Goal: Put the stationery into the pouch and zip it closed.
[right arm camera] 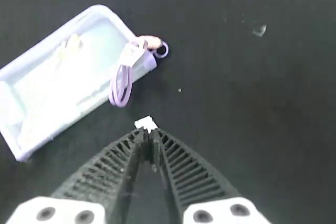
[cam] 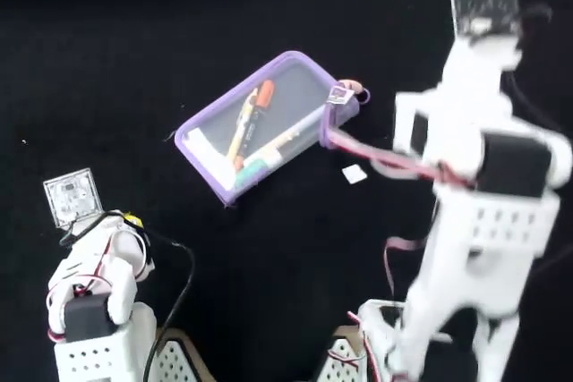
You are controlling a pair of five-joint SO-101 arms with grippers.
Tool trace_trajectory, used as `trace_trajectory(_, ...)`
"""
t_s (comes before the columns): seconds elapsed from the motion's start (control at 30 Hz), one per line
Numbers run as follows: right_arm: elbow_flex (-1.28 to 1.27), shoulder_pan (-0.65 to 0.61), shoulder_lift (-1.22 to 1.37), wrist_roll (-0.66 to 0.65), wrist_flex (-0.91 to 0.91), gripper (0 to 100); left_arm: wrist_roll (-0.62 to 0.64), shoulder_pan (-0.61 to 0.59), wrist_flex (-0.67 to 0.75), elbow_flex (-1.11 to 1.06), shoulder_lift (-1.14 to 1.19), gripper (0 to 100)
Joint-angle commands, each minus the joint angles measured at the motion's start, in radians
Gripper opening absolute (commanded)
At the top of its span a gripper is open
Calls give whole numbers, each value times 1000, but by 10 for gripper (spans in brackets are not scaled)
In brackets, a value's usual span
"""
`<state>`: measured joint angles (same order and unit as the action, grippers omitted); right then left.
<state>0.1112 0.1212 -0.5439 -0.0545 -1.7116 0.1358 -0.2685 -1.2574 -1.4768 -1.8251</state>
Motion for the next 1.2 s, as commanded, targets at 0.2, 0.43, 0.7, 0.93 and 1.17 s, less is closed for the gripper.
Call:
trace_trajectory(0.2, -647, -6, -524, 3, 204, 14, 3, -2, -63, -2, 0, 30)
trace_trajectory(0.43, -905, -8, -903, -95, 313, 15, 3, -10, -153, 15, 2, 30)
trace_trajectory(0.7, -1067, -5, -1095, -218, 327, 15, 0, -10, -150, 12, 2, 30)
trace_trajectory(0.93, -1366, -5, -1213, -210, 483, 12, -2, -10, -146, 7, 2, 30)
trace_trajectory(1.17, -1638, -5, -1354, -210, 506, 12, -2, -7, -146, 7, 2, 30)
